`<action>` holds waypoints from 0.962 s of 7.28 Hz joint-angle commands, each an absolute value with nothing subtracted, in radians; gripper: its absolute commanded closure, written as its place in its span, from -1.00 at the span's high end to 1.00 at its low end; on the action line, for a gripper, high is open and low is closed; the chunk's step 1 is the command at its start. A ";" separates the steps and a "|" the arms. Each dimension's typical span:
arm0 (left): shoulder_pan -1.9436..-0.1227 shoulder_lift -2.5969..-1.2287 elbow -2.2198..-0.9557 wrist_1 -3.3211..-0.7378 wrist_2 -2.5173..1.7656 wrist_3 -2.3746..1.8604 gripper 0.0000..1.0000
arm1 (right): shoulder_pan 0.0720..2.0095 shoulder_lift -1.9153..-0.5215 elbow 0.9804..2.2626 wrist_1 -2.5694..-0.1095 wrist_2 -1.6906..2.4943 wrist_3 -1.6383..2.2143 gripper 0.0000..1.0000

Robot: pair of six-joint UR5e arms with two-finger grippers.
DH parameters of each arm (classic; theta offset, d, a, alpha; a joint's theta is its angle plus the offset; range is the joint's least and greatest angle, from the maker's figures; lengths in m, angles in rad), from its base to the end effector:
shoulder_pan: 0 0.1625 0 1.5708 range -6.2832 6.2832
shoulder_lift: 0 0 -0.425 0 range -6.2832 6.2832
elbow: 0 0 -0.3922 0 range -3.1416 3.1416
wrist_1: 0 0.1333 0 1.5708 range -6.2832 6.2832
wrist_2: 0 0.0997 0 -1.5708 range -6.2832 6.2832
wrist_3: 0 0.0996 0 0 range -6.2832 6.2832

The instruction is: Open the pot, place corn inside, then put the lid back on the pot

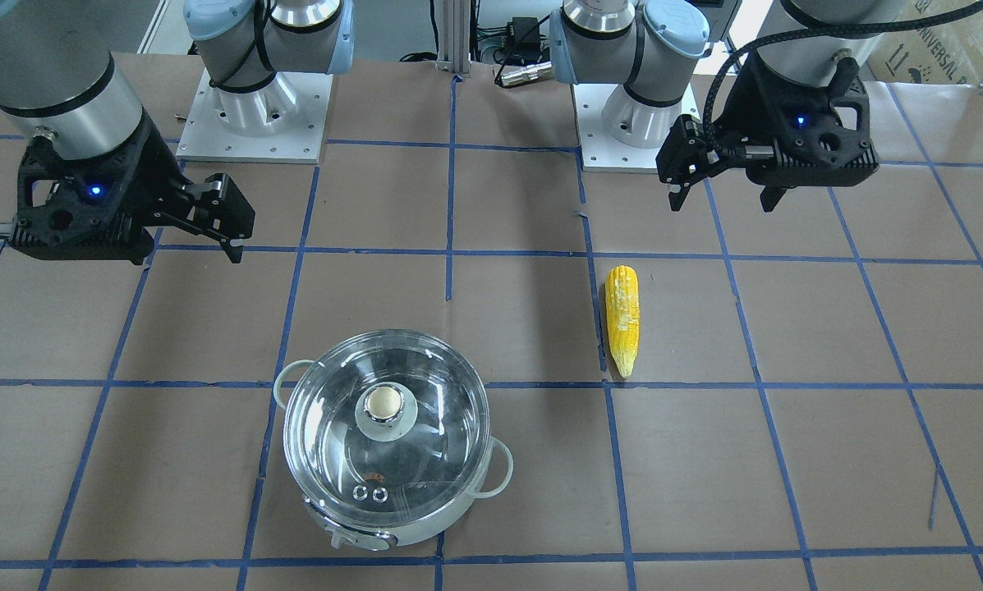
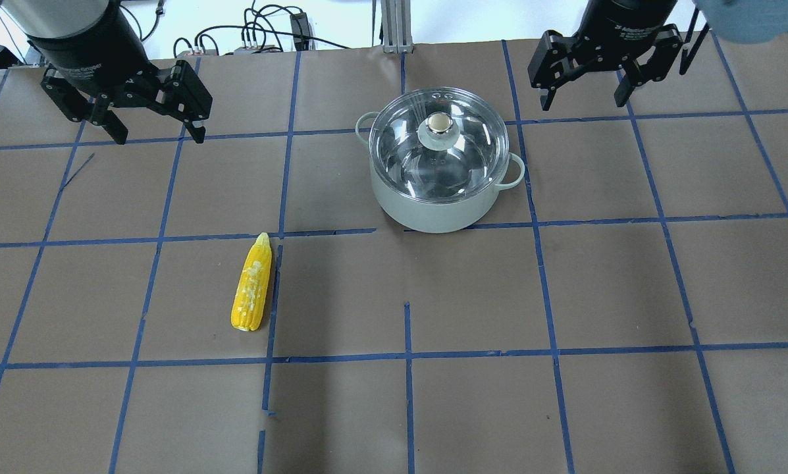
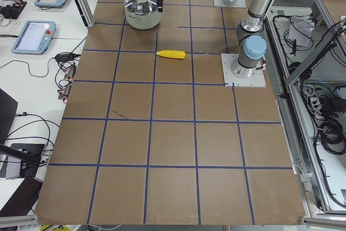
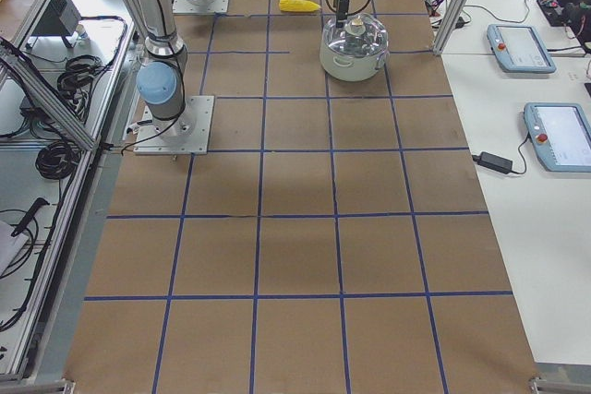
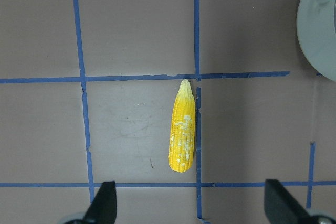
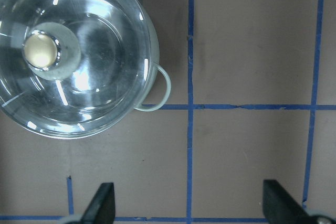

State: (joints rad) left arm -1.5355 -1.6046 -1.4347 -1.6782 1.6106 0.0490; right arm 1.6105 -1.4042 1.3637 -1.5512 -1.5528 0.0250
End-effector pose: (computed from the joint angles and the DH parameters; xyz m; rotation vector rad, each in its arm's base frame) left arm -0.1115 -0.5080 0.5273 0.0214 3.1019 0.0105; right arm 0.1574 -0.5583 0.5000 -0.0232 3.1227 -0.0317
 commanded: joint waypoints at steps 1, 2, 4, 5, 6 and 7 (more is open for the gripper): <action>-1.534 -1.605 -1.436 -1.678 1.608 0.049 1.00 | 1.727 -1.279 1.262 -1.616 -1.552 0.104 1.00; -1.535 -1.605 -1.436 -1.678 1.609 0.049 1.00 | 1.797 -1.196 1.187 -1.641 -1.555 0.118 1.00; -1.536 -1.605 -1.437 -1.678 1.608 0.049 1.00 | 1.830 -1.082 1.096 -1.638 -1.562 0.175 1.00; -1.536 -1.605 -1.437 -1.678 1.609 0.049 1.00 | 1.832 -1.063 1.097 -1.649 -1.562 0.176 0.99; -1.536 -1.605 -1.436 -1.678 1.608 0.049 1.00 | 1.833 -1.043 1.101 -1.661 -1.559 0.184 0.99; -1.536 -1.605 -1.437 -1.678 1.608 0.049 1.00 | 1.833 -1.020 1.109 -1.666 -1.557 0.172 0.99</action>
